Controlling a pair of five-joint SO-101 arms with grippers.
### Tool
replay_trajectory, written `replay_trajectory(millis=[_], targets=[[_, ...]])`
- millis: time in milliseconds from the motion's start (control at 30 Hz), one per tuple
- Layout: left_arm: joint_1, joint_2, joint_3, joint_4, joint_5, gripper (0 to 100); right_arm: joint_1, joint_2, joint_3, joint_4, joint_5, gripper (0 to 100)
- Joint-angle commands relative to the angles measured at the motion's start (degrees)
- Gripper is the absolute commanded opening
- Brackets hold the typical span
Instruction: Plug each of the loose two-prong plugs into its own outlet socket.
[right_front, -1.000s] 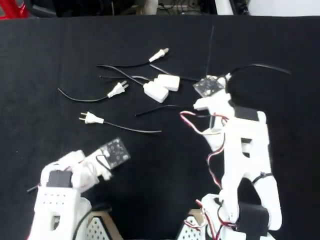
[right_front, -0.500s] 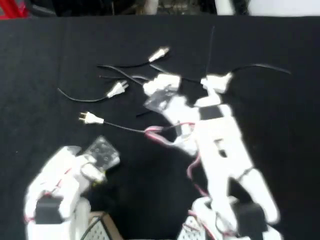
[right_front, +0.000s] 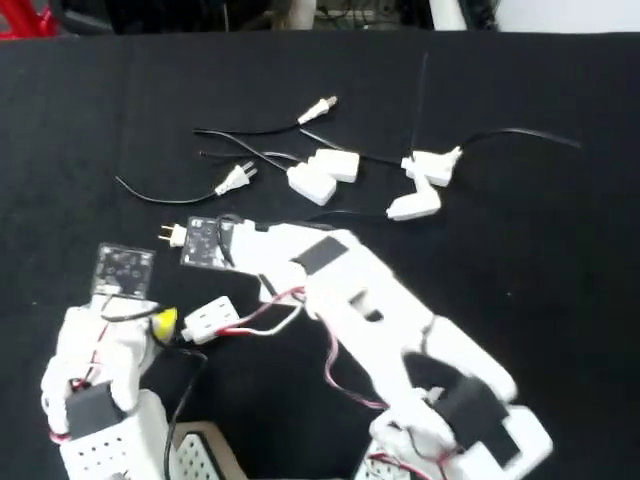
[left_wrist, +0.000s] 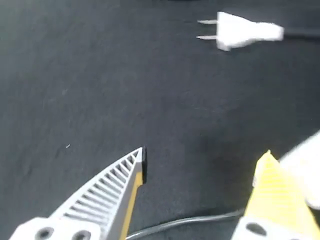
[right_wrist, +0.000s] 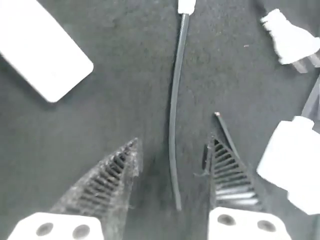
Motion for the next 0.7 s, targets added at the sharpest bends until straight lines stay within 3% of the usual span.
replay_trajectory(millis=[0,333,533,667], targets=[[-3.47,0.09,0.92,-2.11,2.11,35,-0.44,9.36,-7.78,-2.46,-1.05,19.8],[-3.21,0.09,5.85,-5.63,-1.67,35,2.81,25.8,-24.75,5.89,-1.05,19.2],[-1.01,0.09,6.2,-5.36,-2.11,35,3.25,32.13,-34.33,15.56,-0.97,2.5],[-0.22,0.09,6.29,-5.36,-2.11,35,3.25,33.45,-37.14,20.22,-0.97,1.1]])
